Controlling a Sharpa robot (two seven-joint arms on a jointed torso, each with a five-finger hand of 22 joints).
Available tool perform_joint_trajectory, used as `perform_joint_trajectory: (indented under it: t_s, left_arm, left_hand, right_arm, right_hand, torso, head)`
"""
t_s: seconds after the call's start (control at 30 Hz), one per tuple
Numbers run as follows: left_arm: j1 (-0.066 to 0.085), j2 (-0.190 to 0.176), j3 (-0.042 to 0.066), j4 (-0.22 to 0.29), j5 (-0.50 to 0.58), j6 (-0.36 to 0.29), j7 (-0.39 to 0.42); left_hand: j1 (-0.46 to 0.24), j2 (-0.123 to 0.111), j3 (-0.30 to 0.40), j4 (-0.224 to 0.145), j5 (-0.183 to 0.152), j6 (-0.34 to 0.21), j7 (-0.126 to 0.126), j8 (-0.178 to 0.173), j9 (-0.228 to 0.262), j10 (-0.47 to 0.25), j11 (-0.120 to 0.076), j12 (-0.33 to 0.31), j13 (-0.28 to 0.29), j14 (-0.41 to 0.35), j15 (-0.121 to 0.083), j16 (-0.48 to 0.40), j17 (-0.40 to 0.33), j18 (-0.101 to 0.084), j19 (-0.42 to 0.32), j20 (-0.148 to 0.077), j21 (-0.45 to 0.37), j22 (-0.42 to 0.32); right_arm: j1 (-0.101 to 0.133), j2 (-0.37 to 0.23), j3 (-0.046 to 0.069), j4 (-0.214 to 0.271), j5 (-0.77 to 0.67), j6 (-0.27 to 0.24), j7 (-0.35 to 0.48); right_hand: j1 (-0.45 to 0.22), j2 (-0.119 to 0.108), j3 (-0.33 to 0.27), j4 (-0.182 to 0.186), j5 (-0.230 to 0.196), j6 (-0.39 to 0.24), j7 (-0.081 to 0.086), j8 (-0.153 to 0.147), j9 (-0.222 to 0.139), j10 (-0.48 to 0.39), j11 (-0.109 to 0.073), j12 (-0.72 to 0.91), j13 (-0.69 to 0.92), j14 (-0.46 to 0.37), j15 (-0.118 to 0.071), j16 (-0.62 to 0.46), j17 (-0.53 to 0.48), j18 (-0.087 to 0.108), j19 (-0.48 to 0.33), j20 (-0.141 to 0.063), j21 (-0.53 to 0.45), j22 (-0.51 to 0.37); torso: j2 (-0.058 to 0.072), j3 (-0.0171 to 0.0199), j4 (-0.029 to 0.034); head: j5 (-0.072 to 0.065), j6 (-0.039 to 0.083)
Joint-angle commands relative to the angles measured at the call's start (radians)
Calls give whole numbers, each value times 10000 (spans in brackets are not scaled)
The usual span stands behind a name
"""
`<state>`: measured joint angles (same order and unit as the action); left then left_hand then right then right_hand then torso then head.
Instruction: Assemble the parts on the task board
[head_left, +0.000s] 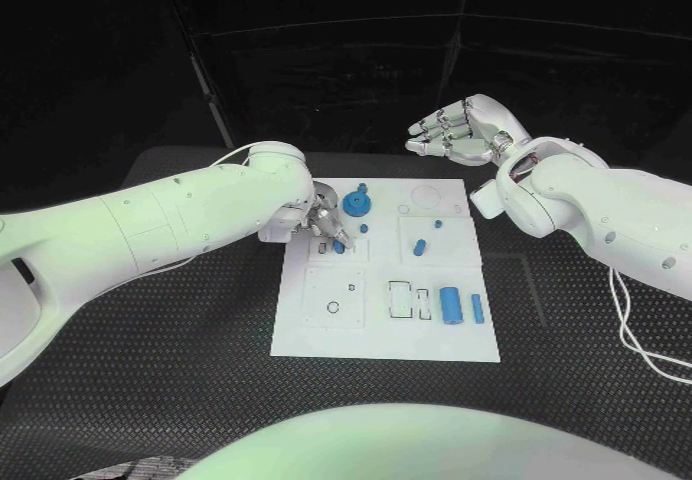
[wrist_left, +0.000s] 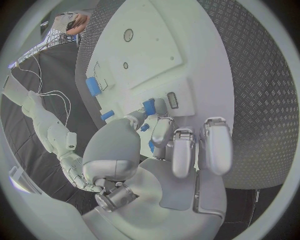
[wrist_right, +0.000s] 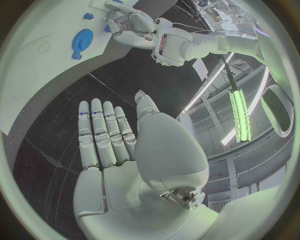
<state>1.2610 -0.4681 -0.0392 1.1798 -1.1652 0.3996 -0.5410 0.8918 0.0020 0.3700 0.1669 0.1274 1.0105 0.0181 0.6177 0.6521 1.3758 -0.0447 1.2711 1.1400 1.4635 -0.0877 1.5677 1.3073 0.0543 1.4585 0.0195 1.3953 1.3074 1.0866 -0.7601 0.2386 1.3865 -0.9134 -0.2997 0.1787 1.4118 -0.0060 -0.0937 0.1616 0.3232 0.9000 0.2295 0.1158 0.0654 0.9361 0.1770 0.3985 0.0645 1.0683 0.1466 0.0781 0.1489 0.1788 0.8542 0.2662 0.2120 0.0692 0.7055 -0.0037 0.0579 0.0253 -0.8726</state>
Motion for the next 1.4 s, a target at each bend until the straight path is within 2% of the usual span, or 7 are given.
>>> perform_joint_trajectory:
  t_s: [0.03, 0.43, 0.87, 0.93, 1.03, 1.23, 1.4]
  left_arm:
    - [-131, 32, -92, -34, -197, 216, -226]
    - [-137, -16, -91, 87, -200, 75, -208]
    - [-141, -283, -47, 375, -242, -159, -196]
    - [-140, -377, 38, 475, -254, -252, -192]
    - [-140, -519, 268, 641, -264, -405, -186]
    - [-89, -902, 838, 1090, -271, -650, -164]
    - [165, -1225, 1060, 1372, -272, -592, -145]
  left_hand:
    - [-172, 2, -234, 116, -7, 93, -17, -72, 19, 86, -22, 56, 18, 1073, -69, 31, 2635, -30, 51, -10, 47, 691]
    - [-324, -22, -877, 434, -17, 118, -27, -81, 34, 92, -31, 47, 22, 1073, -78, 31, 2635, -28, 51, -21, 30, 698]
    - [-313, -34, -1034, 487, -17, 105, -25, -89, 37, 61, -31, -1, -40, 1073, -81, 31, 2635, -13, 23, -24, -22, 647]
    - [-288, -62, -1140, 508, -15, 56, -11, -115, 33, 14, -23, -59, -115, 1073, -80, 31, 2635, -4, 2, -24, -57, 612]
    - [-209, -87, -1339, 546, -5, -99, 43, -212, 3, -75, 16, -149, -224, 1073, -61, 31, 2635, 10, -30, -14, -116, 559]
    - [64, -120, -1928, 671, 7, -571, 278, -778, -269, -254, 206, -292, -420, 1073, 77, 31, 2635, 50, -137, 91, -305, 389]
    - [316, -50, -2344, 777, 13, -606, 410, -1213, -507, -341, 333, -330, -478, 1073, 183, 31, 2635, 85, -215, 205, -452, 262]
  right_arm:
    - [16, 9, 6, 23, 27, 51, 89]
    - [16, 21, 6, 8, 27, 70, 93]
    - [14, 32, 5, -23, 27, 100, 97]
    - [14, 31, 5, -33, 27, 102, 97]
    - [13, 38, 5, -61, 27, 107, 99]
    - [10, 60, 5, -164, 50, 116, 101]
    - [4, 61, 4, -204, 61, 122, 100]
  right_hand:
    - [-94, 5, -71, 11, 62, 91, 111, -56, 9, -31, 37, 43, -13, -6, -1, -68, -9, 48, 64, -9, -34, -17]
    - [-112, 5, -79, 21, 63, 94, 111, -56, 9, -30, 37, 45, -13, -6, 0, -70, -11, 48, 67, -9, -40, -17]
    - [-137, 7, -88, 36, 65, 98, 111, -55, 9, -28, 37, 49, -13, -6, 0, -71, -14, 48, 71, -9, -47, -17]
    - [-137, 7, -88, 36, 65, 98, 111, -55, 9, -28, 37, 49, -13, -6, 0, -71, -14, 48, 71, -9, -47, -17]
    - [-137, 7, -88, 36, 65, 98, 111, -55, 9, -28, 37, 49, -13, -6, 0, -71, -14, 48, 71, -9, -47, -17]
    - [-137, 7, -88, 36, 65, 98, 111, -55, 9, -28, 37, 49, -13, -6, 0, -71, -14, 48, 71, -9, -47, -17]
    - [-137, 7, -88, 36, 65, 98, 111, -55, 9, -28, 37, 49, -13, -6, 0, -71, -14, 48, 71, -9, -47, -17]
  torso:
    - [-9, 2, 2]
    - [0, -4, 3]
    - [-6, -15, 16]
    - [-8, -10, 18]
    - [-15, -5, 19]
    - [-15, -8, 25]
    - [-2, -5, 19]
  head:
    - [-5, 0]
    - [-14, 0]
    - [-51, 0]
    - [-59, 0]
    - [-63, 0]
    - [-70, 0]
    - [-55, 0]
